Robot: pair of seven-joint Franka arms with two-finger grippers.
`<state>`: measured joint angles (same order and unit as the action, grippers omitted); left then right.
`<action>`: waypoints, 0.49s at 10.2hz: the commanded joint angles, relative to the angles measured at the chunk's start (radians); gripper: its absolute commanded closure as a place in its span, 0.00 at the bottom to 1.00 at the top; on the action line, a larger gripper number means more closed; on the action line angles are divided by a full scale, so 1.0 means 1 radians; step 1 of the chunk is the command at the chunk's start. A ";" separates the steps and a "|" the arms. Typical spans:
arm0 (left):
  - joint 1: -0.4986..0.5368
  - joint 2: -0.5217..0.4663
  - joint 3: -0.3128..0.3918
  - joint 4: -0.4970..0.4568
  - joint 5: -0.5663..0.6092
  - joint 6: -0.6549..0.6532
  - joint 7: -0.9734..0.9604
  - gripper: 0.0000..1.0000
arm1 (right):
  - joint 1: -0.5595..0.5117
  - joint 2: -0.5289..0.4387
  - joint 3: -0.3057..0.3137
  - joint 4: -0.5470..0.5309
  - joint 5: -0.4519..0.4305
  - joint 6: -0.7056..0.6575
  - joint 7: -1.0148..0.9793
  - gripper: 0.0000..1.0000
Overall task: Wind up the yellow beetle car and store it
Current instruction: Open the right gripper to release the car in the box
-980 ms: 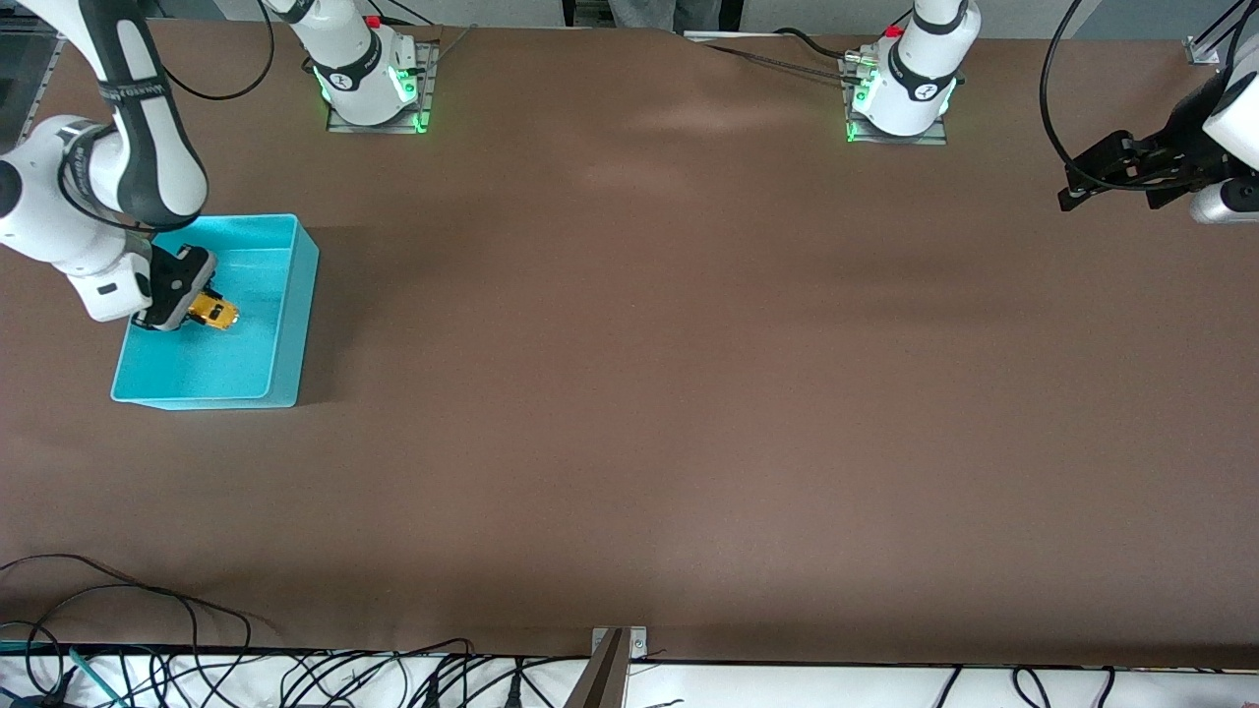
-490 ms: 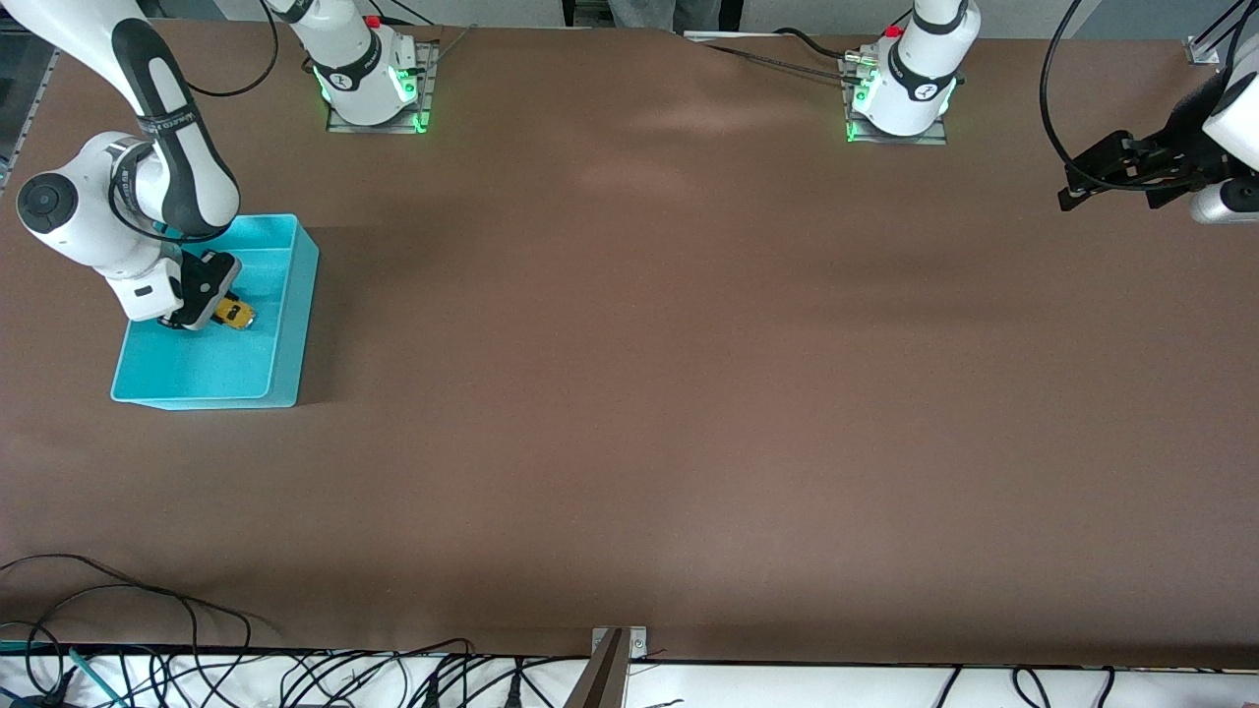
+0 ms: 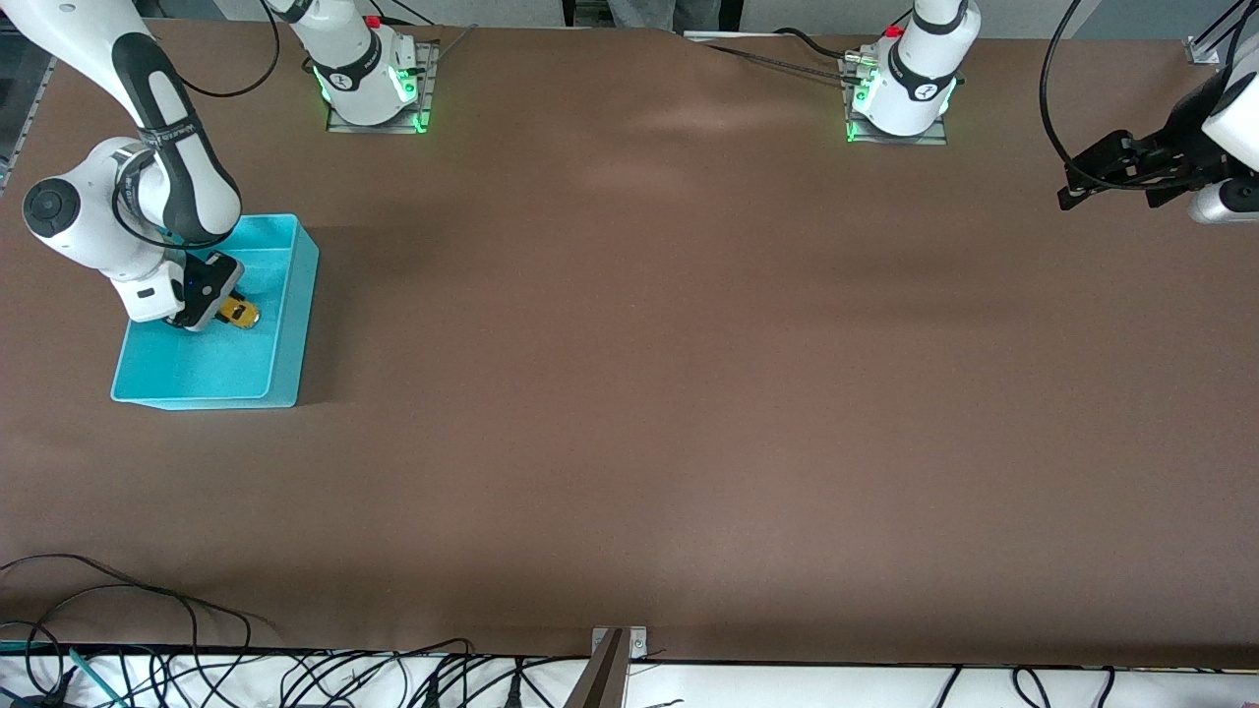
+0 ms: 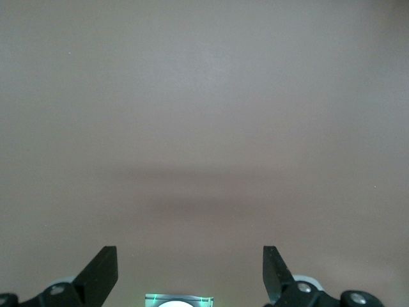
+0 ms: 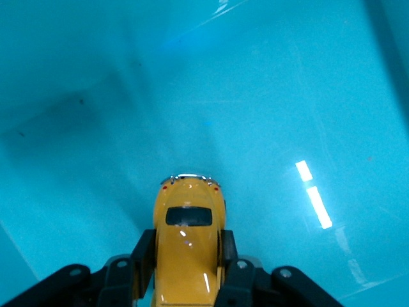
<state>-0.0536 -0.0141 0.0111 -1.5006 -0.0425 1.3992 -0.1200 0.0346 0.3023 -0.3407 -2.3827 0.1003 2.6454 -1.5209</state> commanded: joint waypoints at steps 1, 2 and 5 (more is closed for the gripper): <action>-0.003 0.017 0.004 0.040 -0.030 -0.026 -0.013 0.00 | -0.007 0.001 0.009 -0.009 0.042 0.019 -0.031 0.95; -0.003 0.016 0.004 0.039 -0.030 -0.026 -0.013 0.00 | -0.005 0.001 0.011 -0.009 0.045 0.019 -0.031 0.64; -0.005 0.016 0.004 0.040 -0.030 -0.026 -0.012 0.00 | -0.004 -0.011 0.025 -0.004 0.047 0.019 -0.030 0.33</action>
<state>-0.0541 -0.0141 0.0110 -1.5006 -0.0425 1.3986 -0.1201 0.0350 0.3045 -0.3248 -2.3822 0.1213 2.6515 -1.5222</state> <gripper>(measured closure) 0.000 0.445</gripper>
